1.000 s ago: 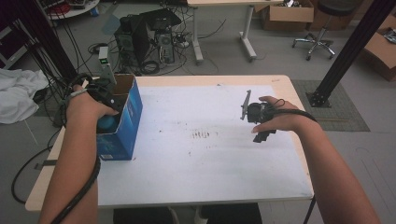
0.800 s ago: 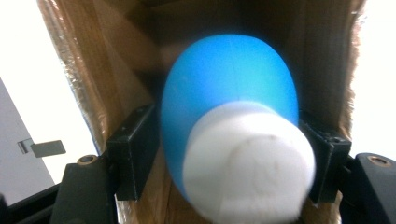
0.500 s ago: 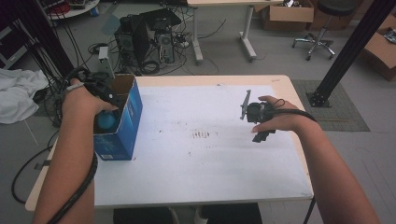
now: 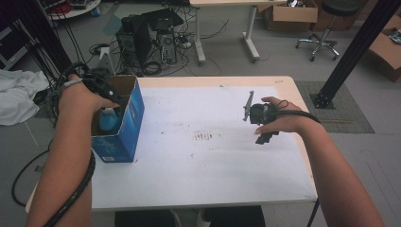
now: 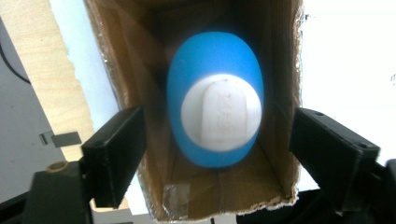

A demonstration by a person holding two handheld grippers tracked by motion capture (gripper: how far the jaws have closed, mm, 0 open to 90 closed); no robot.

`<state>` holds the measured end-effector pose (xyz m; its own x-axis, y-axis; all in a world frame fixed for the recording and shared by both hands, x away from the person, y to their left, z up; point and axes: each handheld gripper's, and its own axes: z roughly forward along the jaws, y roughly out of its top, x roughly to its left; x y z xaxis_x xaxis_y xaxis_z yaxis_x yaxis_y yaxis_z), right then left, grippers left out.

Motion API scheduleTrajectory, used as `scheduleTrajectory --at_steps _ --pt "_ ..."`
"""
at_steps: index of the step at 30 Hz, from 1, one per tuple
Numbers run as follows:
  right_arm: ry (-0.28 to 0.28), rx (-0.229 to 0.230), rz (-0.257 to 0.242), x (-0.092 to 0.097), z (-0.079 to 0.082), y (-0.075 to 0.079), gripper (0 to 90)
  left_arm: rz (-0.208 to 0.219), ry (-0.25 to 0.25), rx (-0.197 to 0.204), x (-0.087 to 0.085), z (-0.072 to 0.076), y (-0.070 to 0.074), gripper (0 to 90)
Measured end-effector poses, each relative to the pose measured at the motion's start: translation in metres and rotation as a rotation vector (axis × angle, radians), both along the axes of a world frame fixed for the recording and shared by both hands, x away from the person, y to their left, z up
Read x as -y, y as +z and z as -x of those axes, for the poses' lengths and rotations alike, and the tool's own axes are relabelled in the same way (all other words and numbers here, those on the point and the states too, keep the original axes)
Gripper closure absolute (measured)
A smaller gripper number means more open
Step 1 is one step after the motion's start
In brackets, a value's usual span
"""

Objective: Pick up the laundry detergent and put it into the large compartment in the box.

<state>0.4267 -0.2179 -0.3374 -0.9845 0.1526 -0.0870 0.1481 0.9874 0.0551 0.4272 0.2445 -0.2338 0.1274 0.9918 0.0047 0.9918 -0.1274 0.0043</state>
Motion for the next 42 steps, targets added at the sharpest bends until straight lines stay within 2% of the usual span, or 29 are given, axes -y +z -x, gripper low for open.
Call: scheduleTrajectory --at_steps 8,10,17,19,22,29,33,42 --pt "0.004 0.007 -0.005 -0.001 0.001 0.004 16.0 -0.019 -0.022 0.019 0.003 0.004 0.014 17.4" --pt "0.002 0.009 -0.004 -0.001 0.001 0.005 16.0 -0.026 -0.051 0.011 0.010 0.006 0.019 15.6" --pt "0.008 0.008 -0.001 -0.002 0.001 0.005 16.0 -0.031 -0.108 0.041 0.024 0.008 0.038 14.6" --pt "0.006 0.005 -0.002 -0.002 0.001 0.004 16.0 -0.029 -0.144 0.024 0.028 0.009 0.041 13.6" --pt "0.005 0.004 -0.001 -0.002 0.001 0.004 16.0 -0.032 -0.172 0.036 0.035 0.011 0.047 12.1" --pt "0.009 0.001 0.004 -0.004 0.000 0.003 16.0 -0.037 -0.236 0.038 0.046 0.013 0.050 7.2" --pt "0.012 -0.001 0.005 -0.004 0.000 0.003 16.0 -0.042 -0.293 0.015 0.053 0.015 0.049 0.1" --pt "0.013 -0.004 0.014 -0.004 0.001 0.004 16.0 -0.022 -0.428 0.050 0.073 0.019 0.053 0.1"
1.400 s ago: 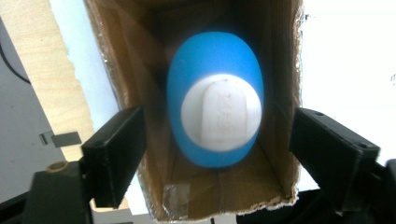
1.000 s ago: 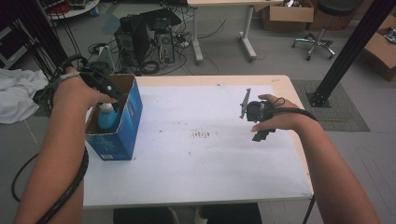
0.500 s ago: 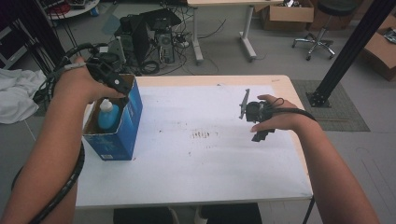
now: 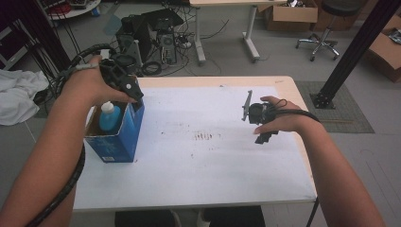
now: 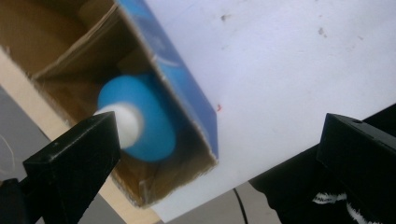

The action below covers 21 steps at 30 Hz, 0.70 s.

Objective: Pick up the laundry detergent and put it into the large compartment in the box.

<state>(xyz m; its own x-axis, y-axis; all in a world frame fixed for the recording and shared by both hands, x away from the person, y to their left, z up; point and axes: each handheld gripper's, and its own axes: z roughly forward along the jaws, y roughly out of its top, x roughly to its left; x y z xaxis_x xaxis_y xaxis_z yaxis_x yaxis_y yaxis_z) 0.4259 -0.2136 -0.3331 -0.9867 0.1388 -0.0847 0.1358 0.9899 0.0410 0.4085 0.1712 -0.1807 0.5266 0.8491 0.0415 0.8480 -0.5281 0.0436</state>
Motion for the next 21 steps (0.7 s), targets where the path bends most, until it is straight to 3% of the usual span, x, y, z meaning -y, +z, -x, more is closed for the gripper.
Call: scheduleTrajectory --at_steps 6,9,13,21 --pt "-0.001 0.001 -0.002 0.001 0.001 0.002 16.0 0.035 -0.121 -0.002 0.016 0.004 0.003 0.1" --pt "-0.003 0.001 0.003 0.002 0.001 0.002 16.0 0.044 -0.225 -0.007 0.027 0.007 0.003 0.1" --pt "-0.005 -0.003 0.001 0.003 0.002 0.002 16.0 0.077 -0.333 -0.013 0.040 0.011 0.004 0.1" --pt "0.007 0.011 0.014 0.003 0.006 0.010 16.0 0.096 -0.539 -0.005 0.064 0.023 0.005 0.1"
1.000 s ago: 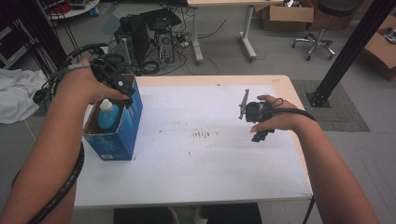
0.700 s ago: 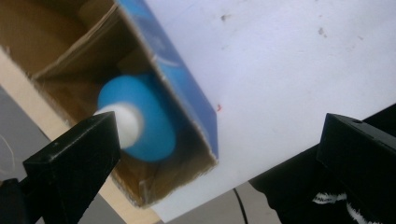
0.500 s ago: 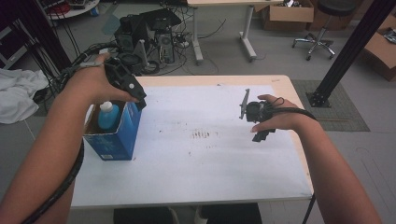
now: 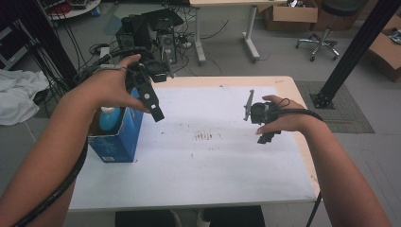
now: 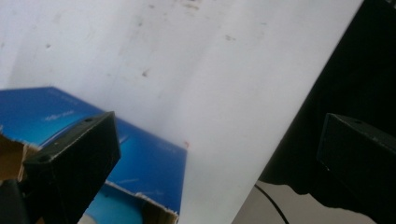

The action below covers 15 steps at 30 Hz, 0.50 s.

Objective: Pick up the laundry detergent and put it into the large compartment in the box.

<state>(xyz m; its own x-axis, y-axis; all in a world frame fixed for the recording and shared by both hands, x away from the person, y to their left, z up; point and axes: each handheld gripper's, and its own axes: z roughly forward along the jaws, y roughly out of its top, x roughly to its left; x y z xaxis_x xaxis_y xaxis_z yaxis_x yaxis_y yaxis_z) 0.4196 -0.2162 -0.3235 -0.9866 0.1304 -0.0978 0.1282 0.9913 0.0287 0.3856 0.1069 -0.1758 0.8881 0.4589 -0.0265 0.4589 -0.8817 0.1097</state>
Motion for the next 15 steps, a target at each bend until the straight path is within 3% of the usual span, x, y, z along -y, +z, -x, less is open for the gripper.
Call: scheduleTrajectory --at_steps 4,8,13,15 --pt "0.004 0.005 0.004 -0.001 0.003 0.004 16.0 0.003 -0.099 0.010 0.012 0.007 -0.003 0.1" --pt "0.020 0.006 0.009 -0.004 0.006 0.007 16.0 -0.006 -0.242 0.030 0.024 0.016 -0.009 0.1" --pt "0.029 0.003 0.020 -0.005 0.009 0.006 16.0 -0.007 -0.343 0.015 0.033 0.025 -0.019 0.1" --pt "0.032 0.007 0.017 -0.005 0.009 0.006 16.0 -0.027 -0.377 0.011 0.036 0.028 -0.025 0.1"
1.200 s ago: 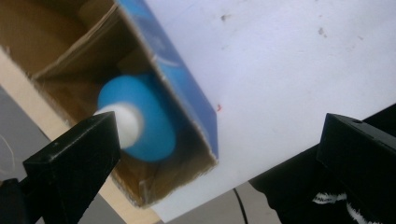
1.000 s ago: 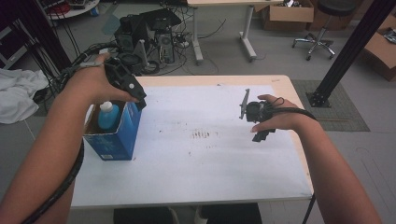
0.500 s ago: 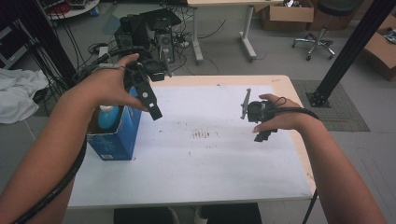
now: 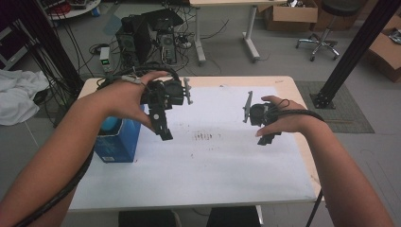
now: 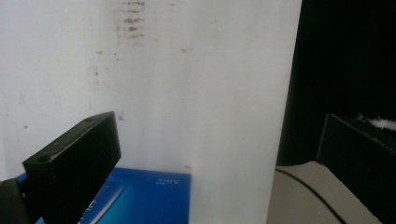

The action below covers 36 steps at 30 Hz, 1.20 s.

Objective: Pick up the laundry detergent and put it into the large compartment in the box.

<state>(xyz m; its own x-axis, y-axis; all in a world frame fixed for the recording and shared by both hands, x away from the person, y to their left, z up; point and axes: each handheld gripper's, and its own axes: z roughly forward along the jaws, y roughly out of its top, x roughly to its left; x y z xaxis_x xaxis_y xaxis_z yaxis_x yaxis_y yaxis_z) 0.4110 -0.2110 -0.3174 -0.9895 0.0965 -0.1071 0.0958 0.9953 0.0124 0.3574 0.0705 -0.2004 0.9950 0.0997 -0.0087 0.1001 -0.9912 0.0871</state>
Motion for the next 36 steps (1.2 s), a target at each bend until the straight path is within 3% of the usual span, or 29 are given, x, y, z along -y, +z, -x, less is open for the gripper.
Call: scheduleTrajectory --at_steps 5,9,36 --pt "0.004 -0.003 -0.002 -0.001 0.000 0.001 16.0 -0.041 -0.051 -0.015 0.007 0.004 -0.014 0.1" --pt "0.007 -0.006 0.004 -0.003 0.000 0.000 16.0 -0.052 -0.060 -0.018 0.011 0.004 -0.021 0.1" --pt "0.019 -0.021 0.011 -0.008 -0.004 -0.005 16.0 -0.028 -0.085 -0.041 0.017 -0.003 -0.032 0.1"
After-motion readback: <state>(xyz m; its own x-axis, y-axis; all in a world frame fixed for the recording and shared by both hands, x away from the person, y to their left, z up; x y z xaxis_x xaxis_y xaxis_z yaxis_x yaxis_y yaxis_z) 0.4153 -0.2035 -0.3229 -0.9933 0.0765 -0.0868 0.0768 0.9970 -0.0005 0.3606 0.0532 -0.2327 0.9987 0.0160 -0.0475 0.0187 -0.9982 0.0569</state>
